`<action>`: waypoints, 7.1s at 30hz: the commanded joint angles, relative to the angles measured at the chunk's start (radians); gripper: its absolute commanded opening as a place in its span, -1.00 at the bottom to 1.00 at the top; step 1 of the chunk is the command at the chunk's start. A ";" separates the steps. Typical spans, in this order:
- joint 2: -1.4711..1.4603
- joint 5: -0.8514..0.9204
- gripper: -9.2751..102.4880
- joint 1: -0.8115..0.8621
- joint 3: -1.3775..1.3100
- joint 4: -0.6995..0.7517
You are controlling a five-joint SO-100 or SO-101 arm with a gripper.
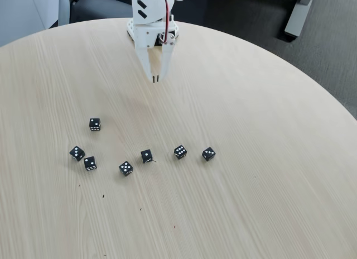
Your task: Pick up the dice with number 6
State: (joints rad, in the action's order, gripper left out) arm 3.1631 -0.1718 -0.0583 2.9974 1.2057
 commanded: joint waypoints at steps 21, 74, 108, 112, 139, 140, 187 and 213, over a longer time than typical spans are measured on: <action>0.008 -0.008 -0.80 0.006 -0.003 0.003; -0.268 -0.014 -0.83 0.011 -0.087 -0.002; -1.313 -0.436 -0.71 0.012 -1.155 -0.129; -1.451 -0.471 -0.58 0.012 -1.207 -0.127; -1.680 -0.492 -0.47 -0.023 -1.356 0.025; -1.680 -0.480 -0.47 -0.040 -1.356 0.025; -1.798 -0.330 -0.42 -0.011 -1.370 -0.265; -1.887 -0.276 -0.59 -0.009 -1.356 -0.357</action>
State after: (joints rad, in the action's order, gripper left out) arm 1.2717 -0.4418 -0.0736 1.6582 0.8544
